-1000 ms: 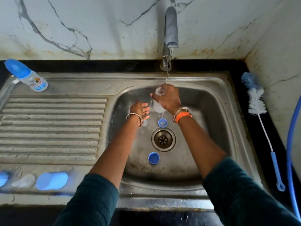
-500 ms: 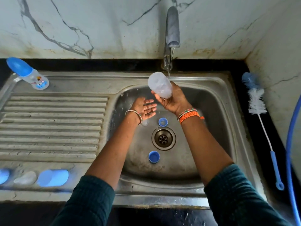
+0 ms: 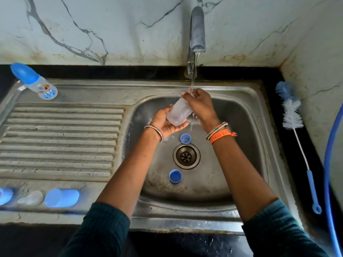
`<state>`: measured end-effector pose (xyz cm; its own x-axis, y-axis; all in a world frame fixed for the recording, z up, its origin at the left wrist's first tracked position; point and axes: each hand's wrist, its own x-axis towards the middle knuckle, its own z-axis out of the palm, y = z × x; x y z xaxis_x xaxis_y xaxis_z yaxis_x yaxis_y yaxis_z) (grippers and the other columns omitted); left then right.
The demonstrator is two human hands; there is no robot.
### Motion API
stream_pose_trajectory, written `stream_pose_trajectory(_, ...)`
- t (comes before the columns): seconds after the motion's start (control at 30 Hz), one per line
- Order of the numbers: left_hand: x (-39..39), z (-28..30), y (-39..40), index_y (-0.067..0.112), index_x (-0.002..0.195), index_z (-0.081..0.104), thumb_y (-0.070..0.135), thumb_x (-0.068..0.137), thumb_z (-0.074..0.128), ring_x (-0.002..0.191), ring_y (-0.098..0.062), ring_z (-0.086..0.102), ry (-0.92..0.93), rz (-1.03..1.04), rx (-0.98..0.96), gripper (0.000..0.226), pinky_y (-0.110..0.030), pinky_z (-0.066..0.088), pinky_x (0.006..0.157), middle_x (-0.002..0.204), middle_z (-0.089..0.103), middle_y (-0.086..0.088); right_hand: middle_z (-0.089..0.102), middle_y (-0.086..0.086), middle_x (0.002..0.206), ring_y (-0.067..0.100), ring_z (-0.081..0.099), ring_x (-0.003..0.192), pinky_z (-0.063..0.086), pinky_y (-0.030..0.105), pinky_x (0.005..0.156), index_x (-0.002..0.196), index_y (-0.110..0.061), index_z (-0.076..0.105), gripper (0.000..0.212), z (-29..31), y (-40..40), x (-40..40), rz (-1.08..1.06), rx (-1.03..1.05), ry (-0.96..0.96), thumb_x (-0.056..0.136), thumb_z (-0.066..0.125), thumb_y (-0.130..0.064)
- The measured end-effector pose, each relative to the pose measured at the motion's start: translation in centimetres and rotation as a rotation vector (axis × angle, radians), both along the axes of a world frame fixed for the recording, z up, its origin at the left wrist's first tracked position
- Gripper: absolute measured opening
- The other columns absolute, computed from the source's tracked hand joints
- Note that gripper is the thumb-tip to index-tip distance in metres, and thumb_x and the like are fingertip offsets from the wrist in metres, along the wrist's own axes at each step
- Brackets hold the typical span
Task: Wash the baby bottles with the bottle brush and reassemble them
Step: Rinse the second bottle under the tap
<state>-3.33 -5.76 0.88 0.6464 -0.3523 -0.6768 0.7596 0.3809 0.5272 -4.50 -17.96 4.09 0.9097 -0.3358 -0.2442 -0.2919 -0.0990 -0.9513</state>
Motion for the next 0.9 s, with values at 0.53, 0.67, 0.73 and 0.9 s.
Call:
stream_pose_trajectory(0.53, 0.4, -3.5, 2.9, 0.012, 0.107, 0.059, 0.024, 0.097, 0.038, 0.103, -0.021, 0.048, -0.025, -0.007, 0.443, 0.026, -0.034, 0.041, 0.092, 0.123, 0.055, -0.011, 0.069, 0.011, 0.111, 0.019, 0.063, 0.101, 0.045, 0.023, 0.089, 0.116, -0.003, 0.065, 0.039, -0.4, 2.0, -1.2, -0.078, -0.457, -0.232, 0.082, 0.074, -0.019)
stream_pose_trajectory(0.67, 0.4, -3.4, 3.3, 0.013, 0.089, 0.057, 0.023, 0.097, 0.036, 0.093, -0.021, 0.053, -0.021, -0.010, 0.438, 0.025, -0.034, 0.042, 0.093, 0.111, 0.055, -0.010, 0.066, 0.012, 0.120, 0.022, 0.061, 0.110, 0.041, 0.018, 0.092, 0.124, -0.006, 0.062, 0.046, -1.9, 2.4, -1.2, 0.032, -0.472, -0.043, 0.083, 0.072, -0.023)
stream_pose_trajectory(0.73, 0.4, -3.6, 3.3, 0.006, 0.104, 0.059, 0.021, 0.098, 0.033, 0.086, -0.021, 0.054, -0.023, -0.004, 0.424, 0.031, -0.034, 0.044, 0.091, 0.106, 0.056, -0.010, 0.066, 0.008, 0.122, 0.016, 0.061, 0.110, 0.040, 0.014, 0.093, 0.126, -0.006, 0.061, 0.046, -1.4, 2.2, -1.4, -0.118, -0.420, -0.166, 0.084, 0.072, -0.022)
stream_pose_trajectory(0.9, -0.1, -2.5, 2.0, 0.008, 0.085, 0.056, 0.018, 0.097, 0.033, 0.078, -0.022, 0.054, 0.019, -0.002, 0.395, 0.027, -0.034, 0.046, 0.082, 0.093, 0.057, -0.011, 0.068, 0.012, 0.116, 0.022, 0.063, 0.107, 0.045, 0.019, 0.091, 0.122, -0.005, 0.063, 0.045, -1.5, 2.4, -2.1, -0.001, -0.497, -0.080, 0.082, 0.074, -0.022)
